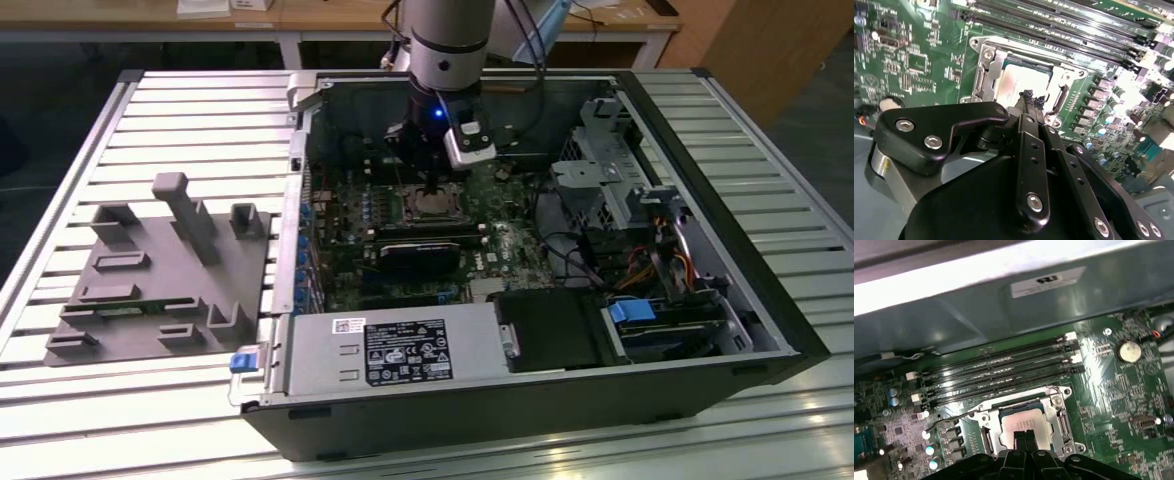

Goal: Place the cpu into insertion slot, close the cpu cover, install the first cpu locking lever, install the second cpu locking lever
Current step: 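Close the cpu cover, then install the first cpu locking lever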

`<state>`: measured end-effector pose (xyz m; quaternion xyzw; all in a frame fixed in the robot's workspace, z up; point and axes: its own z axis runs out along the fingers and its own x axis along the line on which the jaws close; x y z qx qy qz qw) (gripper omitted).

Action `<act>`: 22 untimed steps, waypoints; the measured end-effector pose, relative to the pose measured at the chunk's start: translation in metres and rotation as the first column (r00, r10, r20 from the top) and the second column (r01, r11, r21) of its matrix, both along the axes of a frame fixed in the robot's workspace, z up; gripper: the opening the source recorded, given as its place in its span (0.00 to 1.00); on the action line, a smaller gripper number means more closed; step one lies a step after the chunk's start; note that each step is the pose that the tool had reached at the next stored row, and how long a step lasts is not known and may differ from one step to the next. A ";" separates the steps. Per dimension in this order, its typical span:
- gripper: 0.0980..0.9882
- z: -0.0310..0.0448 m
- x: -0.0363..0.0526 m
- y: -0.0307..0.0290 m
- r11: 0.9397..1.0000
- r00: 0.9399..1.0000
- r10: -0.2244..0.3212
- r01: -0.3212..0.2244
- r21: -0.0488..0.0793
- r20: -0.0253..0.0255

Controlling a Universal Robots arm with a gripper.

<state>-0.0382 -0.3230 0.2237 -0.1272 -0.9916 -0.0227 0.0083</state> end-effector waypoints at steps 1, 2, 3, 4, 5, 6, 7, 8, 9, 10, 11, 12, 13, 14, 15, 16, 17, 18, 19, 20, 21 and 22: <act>0.01 0.0000 0.0000 0.0000 1.000 1.000 0.011 -0.011 0.004 0.001; 0.01 -0.0001 0.0000 0.0000 1.000 1.000 0.020 -0.020 0.008 0.002; 0.01 -0.0001 -0.0001 0.0000 0.999 1.000 0.029 -0.029 0.013 0.004; 0.01 -0.0002 -0.0001 0.0000 0.999 0.999 0.037 -0.037 0.016 0.008; 0.01 -0.0003 0.0000 0.0000 0.999 0.999 0.045 -0.045 0.017 0.014; 0.01 -0.0004 0.0000 0.0000 0.999 0.998 0.051 -0.052 0.018 0.022; 0.01 -0.0006 0.0000 0.0000 0.998 0.998 0.056 -0.056 0.018 0.030; 0.01 -0.0008 -0.0001 0.0000 0.998 0.997 0.060 -0.061 0.018 0.038; 0.01 -0.0010 -0.0004 -0.0001 0.998 0.997 0.062 -0.063 0.017 0.046; 0.01 -0.0011 -0.0010 -0.0002 0.998 0.997 0.063 -0.064 0.017 0.051; 0.01 -0.0011 -0.0015 -0.0002 0.998 0.997 0.063 -0.064 0.017 0.053; 0.01 -0.0011 -0.0019 -0.0002 0.998 0.997 0.063 -0.064 0.017 0.054; 0.01 -0.0011 -0.0023 -0.0002 0.998 0.997 0.063 -0.064 0.017 0.055; 0.01 -0.0011 -0.0023 -0.0003 0.998 0.997 0.063 -0.064 0.017 0.055; 0.01 -0.0011 -0.0025 -0.0003 0.998 0.997 0.063 -0.064 0.017 0.055; 0.01 -0.0011 -0.0027 -0.0003 0.998 0.997 0.063 -0.064 0.017 0.055; 0.01 -0.0011 -0.0028 -0.0003 0.998 0.997 0.063 -0.064 0.017 0.055; 0.01 -0.0011 -0.0028 -0.0003 0.998 0.997 0.063 -0.064 0.017 0.055; 0.01 -0.0011 -0.0028 -0.0003 0.998 0.997 0.063 -0.064 0.017 0.055; 0.01 -0.0011 -0.0028 -0.0003 0.998 0.997 0.063 -0.064 0.017 0.055; 0.01 -0.0011 -0.0028 -0.0003 0.998 0.997 0.063 -0.064 0.017 0.055; 0.01 -0.0011 -0.0028 -0.0003 0.998 0.997 0.063 -0.064 0.017 0.055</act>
